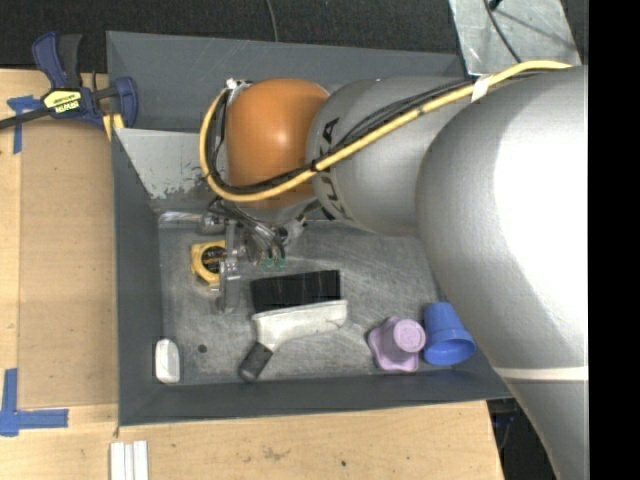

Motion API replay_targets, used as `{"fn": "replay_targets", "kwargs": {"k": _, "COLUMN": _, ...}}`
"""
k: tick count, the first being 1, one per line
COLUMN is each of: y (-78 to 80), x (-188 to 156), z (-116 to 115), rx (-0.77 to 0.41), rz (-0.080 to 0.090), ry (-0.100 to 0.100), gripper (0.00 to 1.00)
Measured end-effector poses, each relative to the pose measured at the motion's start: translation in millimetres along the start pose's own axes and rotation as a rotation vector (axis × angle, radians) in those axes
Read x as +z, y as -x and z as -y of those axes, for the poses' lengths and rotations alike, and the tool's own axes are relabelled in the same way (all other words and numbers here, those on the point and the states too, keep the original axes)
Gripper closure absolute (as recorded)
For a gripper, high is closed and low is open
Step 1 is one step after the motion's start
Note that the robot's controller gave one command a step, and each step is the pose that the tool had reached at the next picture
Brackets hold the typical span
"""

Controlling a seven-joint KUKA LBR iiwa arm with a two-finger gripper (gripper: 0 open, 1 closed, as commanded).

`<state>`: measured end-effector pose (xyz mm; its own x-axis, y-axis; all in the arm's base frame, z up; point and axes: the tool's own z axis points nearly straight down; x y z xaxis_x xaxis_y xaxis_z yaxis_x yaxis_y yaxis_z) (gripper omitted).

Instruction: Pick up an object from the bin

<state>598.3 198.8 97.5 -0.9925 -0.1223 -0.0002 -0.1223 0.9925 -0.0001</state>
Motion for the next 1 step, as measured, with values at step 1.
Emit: {"fn": "replay_targets", "kwargs": {"k": 1, "y": 0.4, "x": -8.8, "z": 8.3, "rx": 0.015, "rz": 0.005, "ry": 0.001, "gripper": 0.0}}
